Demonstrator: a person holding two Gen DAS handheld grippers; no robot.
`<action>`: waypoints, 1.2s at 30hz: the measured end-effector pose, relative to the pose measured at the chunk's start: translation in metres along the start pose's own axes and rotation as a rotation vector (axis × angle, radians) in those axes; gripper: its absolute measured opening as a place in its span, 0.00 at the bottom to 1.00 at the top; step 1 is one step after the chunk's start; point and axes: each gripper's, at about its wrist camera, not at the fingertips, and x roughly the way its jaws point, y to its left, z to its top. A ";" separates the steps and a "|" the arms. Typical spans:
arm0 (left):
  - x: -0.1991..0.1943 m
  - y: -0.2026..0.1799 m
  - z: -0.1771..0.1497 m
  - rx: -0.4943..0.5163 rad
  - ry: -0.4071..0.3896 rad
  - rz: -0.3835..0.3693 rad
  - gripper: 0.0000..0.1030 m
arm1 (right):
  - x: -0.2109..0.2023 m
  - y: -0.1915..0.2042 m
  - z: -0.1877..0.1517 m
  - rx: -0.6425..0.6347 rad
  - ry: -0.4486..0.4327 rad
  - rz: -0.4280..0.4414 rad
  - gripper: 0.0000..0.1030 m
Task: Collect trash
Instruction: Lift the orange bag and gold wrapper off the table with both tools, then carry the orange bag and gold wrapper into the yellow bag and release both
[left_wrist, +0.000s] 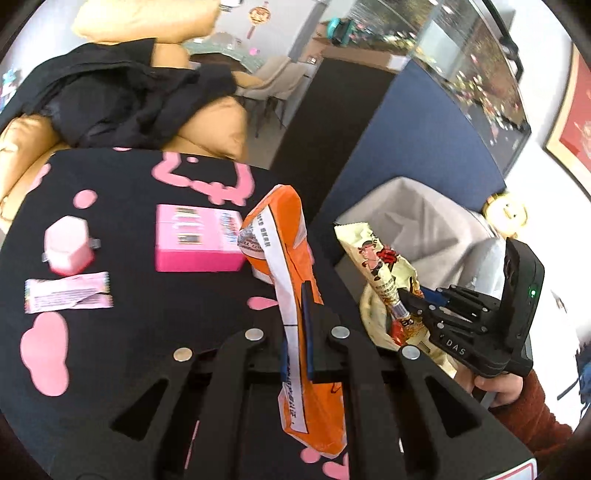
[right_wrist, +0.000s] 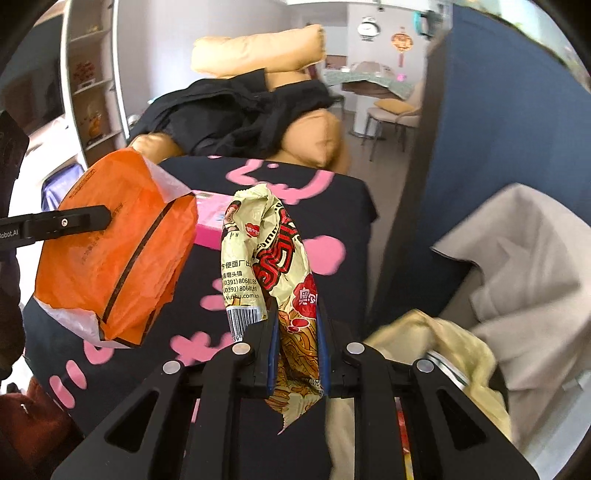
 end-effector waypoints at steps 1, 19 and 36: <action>0.003 -0.009 0.001 0.014 0.006 -0.011 0.06 | -0.004 -0.007 -0.003 0.013 -0.004 -0.008 0.17; 0.048 -0.103 0.004 0.139 0.067 -0.149 0.06 | -0.055 -0.104 -0.057 0.172 -0.049 -0.131 0.17; 0.056 -0.099 -0.001 0.116 0.084 -0.141 0.06 | 0.058 -0.124 -0.113 0.165 0.313 -0.196 0.17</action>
